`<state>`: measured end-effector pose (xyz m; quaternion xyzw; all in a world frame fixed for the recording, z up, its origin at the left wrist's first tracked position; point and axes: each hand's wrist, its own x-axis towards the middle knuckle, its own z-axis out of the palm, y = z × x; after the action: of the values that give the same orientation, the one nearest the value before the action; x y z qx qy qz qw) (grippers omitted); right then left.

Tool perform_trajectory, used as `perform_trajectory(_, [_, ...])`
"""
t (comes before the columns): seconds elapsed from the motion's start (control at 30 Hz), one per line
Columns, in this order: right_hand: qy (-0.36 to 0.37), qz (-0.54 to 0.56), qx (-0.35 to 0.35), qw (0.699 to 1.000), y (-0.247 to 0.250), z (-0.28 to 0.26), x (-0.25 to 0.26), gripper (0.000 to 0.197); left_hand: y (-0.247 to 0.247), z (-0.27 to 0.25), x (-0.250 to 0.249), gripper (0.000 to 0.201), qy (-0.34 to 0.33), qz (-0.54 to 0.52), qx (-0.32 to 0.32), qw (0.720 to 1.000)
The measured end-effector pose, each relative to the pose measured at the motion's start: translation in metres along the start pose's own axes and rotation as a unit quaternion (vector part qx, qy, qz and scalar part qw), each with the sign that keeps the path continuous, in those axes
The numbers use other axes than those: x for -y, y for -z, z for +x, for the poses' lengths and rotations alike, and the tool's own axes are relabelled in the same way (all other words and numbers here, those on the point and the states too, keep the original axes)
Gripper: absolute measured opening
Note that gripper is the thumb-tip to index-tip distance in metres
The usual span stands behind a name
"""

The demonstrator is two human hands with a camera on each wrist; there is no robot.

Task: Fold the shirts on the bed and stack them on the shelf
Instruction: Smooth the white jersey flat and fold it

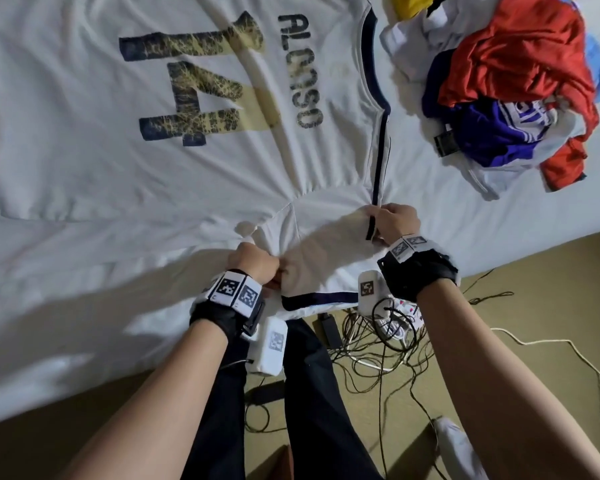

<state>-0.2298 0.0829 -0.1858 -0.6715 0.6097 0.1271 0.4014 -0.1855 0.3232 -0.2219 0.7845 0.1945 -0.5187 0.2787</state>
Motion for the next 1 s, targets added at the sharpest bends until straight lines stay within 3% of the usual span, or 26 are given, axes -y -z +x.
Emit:
perform_trajectory(0.17, [0.037,0.022,-0.014,0.999,0.002,0.019,0.027,0.032,0.014,-0.007,-0.015,0.058,-0.058,0.097,-0.061,0.992])
perform_trajectory(0.27, [0.071,0.010,-0.025,0.997,0.002,0.036,0.046,0.036,0.008,-0.002,-0.019,0.047,-0.038,0.122,-0.032,0.991])
perform_trajectory(0.37, [0.078,-0.037,-0.035,0.996,0.005,0.046,0.048,0.025,0.009,-0.017,-0.033,0.023,-0.039,0.199,0.002,0.979])
perform_trajectory(0.43, [0.085,-0.020,-0.040,0.995,0.005,0.050,0.059,0.027,0.024,-0.023,-0.054,0.019,-0.078,0.225,-0.059,0.969])
perform_trajectory(0.5, [0.104,0.016,-0.049,0.993,0.000,0.057,0.078,0.039,0.041,-0.022,-0.081,0.023,-0.135,0.195,-0.164,0.957])
perform_trajectory(0.57, [0.124,0.030,-0.057,0.990,-0.005,0.068,0.104,0.049,0.054,-0.009,-0.108,0.020,-0.219,0.155,-0.251,0.930])
perform_trajectory(0.67, [0.137,0.031,-0.064,0.988,-0.008,0.090,0.132,0.039,0.063,0.032,-0.136,0.060,-0.276,0.187,-0.275,0.902])
perform_trajectory(0.77, [0.144,-0.015,-0.077,0.986,0.001,0.109,0.137,0.026,0.072,0.070,-0.149,0.074,-0.268,0.220,-0.289,0.892])
perform_trajectory(0.9, [0.161,-0.067,-0.139,0.975,-0.009,0.116,0.148,0.048,0.083,0.090,-0.154,0.078,-0.267,0.230,-0.323,0.878])
perform_trajectory(1.0, [0.303,-0.147,-0.144,0.931,-0.033,0.108,0.188,0.070,0.101,0.104,-0.173,0.080,-0.277,0.241,-0.327,0.871])
